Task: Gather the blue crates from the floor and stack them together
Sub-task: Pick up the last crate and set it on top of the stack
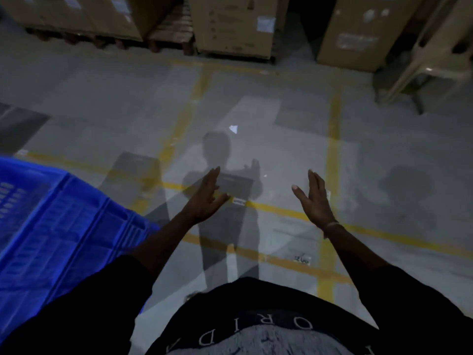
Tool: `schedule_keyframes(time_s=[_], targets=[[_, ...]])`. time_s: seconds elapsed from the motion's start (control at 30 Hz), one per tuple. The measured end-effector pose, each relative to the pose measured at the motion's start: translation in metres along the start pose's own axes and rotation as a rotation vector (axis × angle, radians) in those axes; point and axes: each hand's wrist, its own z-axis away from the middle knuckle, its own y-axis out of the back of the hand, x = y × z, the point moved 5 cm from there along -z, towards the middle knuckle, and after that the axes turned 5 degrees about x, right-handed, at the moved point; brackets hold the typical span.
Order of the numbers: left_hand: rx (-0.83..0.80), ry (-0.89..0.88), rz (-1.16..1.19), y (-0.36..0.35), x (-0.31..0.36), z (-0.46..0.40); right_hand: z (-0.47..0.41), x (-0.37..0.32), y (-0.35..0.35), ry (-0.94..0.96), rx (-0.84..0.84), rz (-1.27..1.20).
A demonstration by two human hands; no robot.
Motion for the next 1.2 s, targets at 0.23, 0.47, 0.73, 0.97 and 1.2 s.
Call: schedule_keyframes(time_s=[0.23,0.47,0.73,0.97,1.2], targets=[[-0.189,-0.090,0.013,-0.110,0.077,-0.041,0.046,0.108,0.101,-0.178,0.185,-0.025],[-0.407,-0.262,-0.015,-0.218,0.165,-0.082,0.101,0.178,0.188,-0.340,0.406,-0.058],[-0.675,-0.420,-0.061,-0.354,0.252,-0.153,0.142,0.253,0.283,-0.554,0.664,-0.133],[-0.874,-0.554,-0.060,-0.500,0.348,-0.229,0.139,0.304,0.367,-0.722,0.856,-0.142],[-1.087,-0.742,-0.132,-0.629,0.458,-0.282,0.137,0.351,0.437,-0.868,1.101,-0.170]])
